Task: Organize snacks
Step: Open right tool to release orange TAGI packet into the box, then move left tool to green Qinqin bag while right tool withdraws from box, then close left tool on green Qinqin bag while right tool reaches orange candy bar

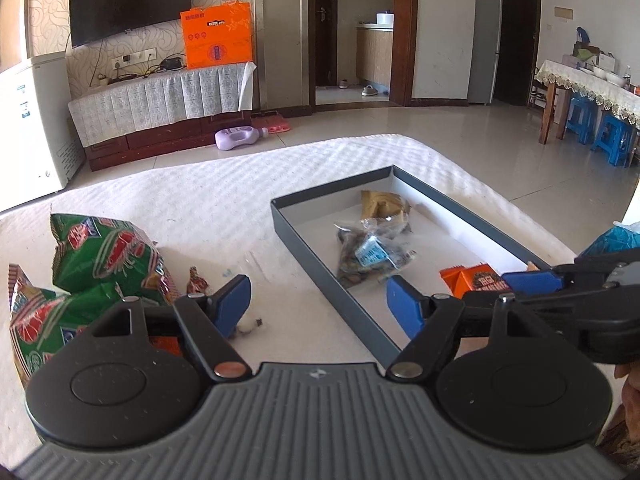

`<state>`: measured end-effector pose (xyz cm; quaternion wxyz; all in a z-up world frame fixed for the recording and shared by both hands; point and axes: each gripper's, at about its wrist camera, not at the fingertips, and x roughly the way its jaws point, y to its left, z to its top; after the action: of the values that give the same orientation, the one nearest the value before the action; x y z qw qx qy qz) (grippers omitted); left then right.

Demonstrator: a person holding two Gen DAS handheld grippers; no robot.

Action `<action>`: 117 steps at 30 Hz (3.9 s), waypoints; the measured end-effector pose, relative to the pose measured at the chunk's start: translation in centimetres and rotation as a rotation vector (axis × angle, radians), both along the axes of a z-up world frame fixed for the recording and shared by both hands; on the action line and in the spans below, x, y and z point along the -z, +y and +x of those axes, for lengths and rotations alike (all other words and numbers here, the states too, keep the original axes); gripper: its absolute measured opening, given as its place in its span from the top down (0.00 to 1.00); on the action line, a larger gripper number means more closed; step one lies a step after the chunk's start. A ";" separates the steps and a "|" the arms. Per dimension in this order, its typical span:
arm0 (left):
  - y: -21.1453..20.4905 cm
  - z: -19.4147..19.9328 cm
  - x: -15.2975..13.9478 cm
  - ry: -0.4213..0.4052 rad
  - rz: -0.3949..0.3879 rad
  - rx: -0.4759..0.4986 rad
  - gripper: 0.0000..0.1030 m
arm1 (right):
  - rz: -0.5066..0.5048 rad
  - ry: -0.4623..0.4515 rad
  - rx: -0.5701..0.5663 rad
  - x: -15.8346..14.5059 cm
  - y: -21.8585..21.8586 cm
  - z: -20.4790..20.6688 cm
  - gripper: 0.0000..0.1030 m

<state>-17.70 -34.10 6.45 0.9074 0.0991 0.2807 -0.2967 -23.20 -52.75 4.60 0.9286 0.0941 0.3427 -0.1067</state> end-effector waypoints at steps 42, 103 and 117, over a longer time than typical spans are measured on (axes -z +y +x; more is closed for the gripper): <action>8.0 -2.7 0.2 0.067 0.013 -0.192 0.14 | -0.110 -0.086 -0.151 -2.2 4.7 -1.0 0.37; 12.8 7.4 2.3 0.042 0.148 -0.378 0.13 | -0.094 -0.035 -0.329 -1.0 12.7 2.8 0.36; 14.0 6.7 1.2 0.050 0.066 -0.374 0.33 | -0.065 -0.082 -0.351 -1.0 13.1 3.3 0.37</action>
<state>-10.96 -20.05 5.21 0.9358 0.0675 0.3261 -0.1160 -19.88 -39.69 5.57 0.9487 0.0070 0.3121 0.0498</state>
